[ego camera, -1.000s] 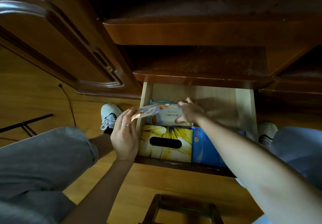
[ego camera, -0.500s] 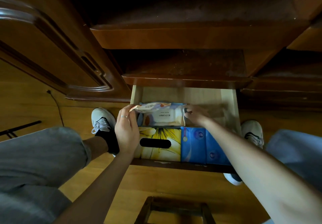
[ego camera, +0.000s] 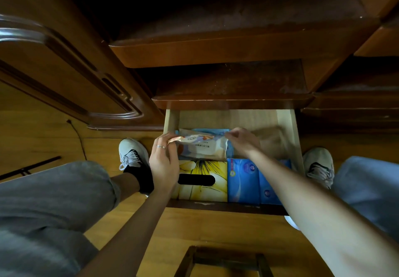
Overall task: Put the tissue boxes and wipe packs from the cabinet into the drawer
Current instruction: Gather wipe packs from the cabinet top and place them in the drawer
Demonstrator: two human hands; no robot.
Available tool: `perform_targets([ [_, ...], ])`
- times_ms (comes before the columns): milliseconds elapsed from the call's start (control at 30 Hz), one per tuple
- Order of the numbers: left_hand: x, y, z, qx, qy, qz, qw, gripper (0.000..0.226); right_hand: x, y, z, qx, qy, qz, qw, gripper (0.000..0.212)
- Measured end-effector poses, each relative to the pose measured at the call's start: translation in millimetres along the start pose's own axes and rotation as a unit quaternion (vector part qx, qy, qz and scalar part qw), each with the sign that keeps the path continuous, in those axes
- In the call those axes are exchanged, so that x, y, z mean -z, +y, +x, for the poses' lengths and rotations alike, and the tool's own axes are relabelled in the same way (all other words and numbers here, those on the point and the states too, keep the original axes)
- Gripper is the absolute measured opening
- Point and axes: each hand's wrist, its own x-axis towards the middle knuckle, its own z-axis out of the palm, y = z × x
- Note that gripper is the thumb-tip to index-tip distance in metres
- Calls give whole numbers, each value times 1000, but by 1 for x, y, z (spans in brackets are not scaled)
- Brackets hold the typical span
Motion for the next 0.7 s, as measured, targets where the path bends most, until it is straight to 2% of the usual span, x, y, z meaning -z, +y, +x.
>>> perform_targets([
  [33,-3,2,1,-6,-4,-16,1000,25,1,-8,-1,-22,-33,85,996,62],
  [100,-10,11,4,1,-14,-69,998,30,5,-20,-4,-82,-175,285,939,76],
  [167,-15,17,8,44,-18,-135,990,34,9,-23,-8,-81,-274,332,899,74],
  [233,-15,16,15,110,-17,-190,975,32,8,-19,-11,-68,-313,340,885,58],
  [300,-11,10,21,156,-40,-200,966,32,8,-14,-11,-60,-298,362,881,51],
  [367,-5,5,22,177,-74,-151,970,32,8,-11,-7,-58,-233,400,885,43],
  [433,-3,0,20,170,-92,-70,979,39,8,-9,-3,-56,-151,397,904,27],
  [500,-4,-8,16,159,-94,-2,983,39,8,-5,2,-57,-94,337,935,26],
  [567,-4,-15,13,153,-93,34,983,37,8,1,2,-52,-90,300,948,29],
  [633,-4,-18,13,128,-101,52,985,39,6,4,1,-44,-118,304,944,28],
  [700,-4,-19,16,35,-137,113,983,52,7,3,-1,-55,-161,353,920,25],
])
